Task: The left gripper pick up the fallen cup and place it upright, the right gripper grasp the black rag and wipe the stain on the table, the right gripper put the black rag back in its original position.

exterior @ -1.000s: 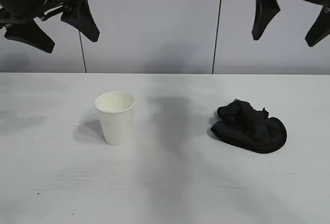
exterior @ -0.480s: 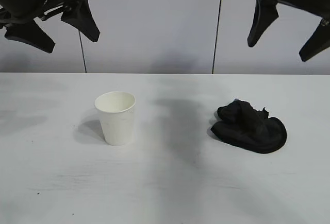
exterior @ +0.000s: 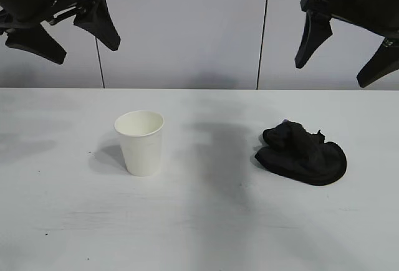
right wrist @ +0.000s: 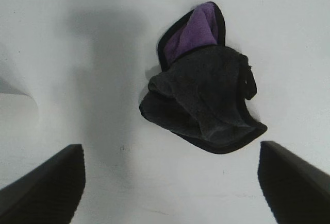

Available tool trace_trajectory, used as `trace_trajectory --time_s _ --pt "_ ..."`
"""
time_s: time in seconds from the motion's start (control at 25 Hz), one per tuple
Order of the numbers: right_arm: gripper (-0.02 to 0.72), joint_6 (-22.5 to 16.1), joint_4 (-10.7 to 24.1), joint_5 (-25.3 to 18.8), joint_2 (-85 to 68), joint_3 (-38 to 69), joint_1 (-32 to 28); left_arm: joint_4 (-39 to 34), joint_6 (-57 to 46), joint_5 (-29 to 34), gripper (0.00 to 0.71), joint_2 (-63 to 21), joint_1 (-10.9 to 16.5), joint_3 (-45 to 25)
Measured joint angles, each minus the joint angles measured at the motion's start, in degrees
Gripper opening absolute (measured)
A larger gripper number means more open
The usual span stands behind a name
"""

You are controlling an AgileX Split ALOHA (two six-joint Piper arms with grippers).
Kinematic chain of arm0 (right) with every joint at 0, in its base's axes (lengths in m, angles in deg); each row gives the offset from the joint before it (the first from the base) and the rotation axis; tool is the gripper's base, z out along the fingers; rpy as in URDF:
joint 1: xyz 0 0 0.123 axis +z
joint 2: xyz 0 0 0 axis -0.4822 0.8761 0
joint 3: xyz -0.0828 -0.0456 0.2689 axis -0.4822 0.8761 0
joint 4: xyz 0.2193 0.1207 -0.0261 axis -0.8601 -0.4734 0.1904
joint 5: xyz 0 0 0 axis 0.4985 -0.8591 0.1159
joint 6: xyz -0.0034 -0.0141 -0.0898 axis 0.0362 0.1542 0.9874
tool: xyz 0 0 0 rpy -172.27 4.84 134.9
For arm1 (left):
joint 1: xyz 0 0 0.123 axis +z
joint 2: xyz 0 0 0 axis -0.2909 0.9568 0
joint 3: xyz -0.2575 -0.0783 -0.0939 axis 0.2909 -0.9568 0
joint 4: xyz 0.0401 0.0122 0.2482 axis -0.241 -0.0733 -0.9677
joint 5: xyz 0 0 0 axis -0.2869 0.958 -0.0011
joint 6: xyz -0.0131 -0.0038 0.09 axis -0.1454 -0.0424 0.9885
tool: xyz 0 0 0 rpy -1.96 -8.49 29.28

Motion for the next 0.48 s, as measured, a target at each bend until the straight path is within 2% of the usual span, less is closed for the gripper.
trace_trajectory --time_s 0.48 --pt "0.631 0.3 -0.1 -0.4 0.0 0.0 0.0 0.0 0.0 0.0 0.693 0.0 0.0 0.0"
